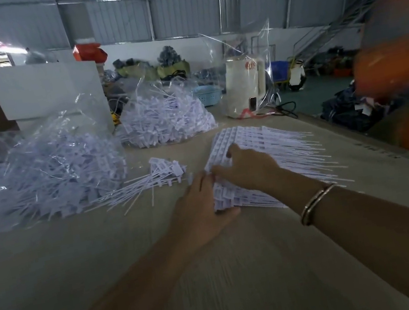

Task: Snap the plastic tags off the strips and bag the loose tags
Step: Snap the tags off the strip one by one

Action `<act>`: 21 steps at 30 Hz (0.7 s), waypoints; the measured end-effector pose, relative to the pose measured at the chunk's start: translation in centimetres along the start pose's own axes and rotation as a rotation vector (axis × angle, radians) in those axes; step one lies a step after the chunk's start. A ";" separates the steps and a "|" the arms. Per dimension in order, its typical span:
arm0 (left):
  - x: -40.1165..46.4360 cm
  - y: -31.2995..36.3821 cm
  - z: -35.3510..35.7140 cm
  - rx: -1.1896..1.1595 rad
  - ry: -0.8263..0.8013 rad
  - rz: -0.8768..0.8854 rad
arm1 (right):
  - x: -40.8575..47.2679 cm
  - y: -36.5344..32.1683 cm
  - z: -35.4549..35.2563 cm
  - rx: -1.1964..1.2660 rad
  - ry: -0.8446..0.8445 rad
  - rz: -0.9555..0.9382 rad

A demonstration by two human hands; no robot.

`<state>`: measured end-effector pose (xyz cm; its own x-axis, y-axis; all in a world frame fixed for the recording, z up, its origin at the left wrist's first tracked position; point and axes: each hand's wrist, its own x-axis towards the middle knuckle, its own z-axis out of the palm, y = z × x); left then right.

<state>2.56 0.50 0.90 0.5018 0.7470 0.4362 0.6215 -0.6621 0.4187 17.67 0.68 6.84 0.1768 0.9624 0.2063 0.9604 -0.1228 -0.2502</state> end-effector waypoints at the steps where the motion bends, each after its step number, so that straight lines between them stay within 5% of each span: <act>1: -0.3 -0.1 0.2 0.015 0.002 -0.001 | 0.1 -0.3 0.3 0.039 -0.103 0.024; 6: -0.6 -0.3 0.3 0.015 -0.002 -0.041 | 0.2 1.2 -0.1 0.350 -0.075 0.090; 14: -0.9 -0.4 0.4 0.190 0.058 0.083 | -0.9 3.4 -0.6 -0.373 0.112 -0.425; 18: -0.5 -0.2 0.7 0.186 0.055 0.075 | -1.1 3.0 -1.3 -0.173 0.300 -0.692; 21: -0.5 -0.3 0.7 0.171 0.044 0.066 | -0.3 2.8 -0.7 -0.203 0.207 -0.612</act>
<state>2.54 0.39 0.03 0.5207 0.6962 0.4942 0.6831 -0.6869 0.2479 20.45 -0.16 6.74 -0.3937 0.8093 0.4359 0.9184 0.3672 0.1476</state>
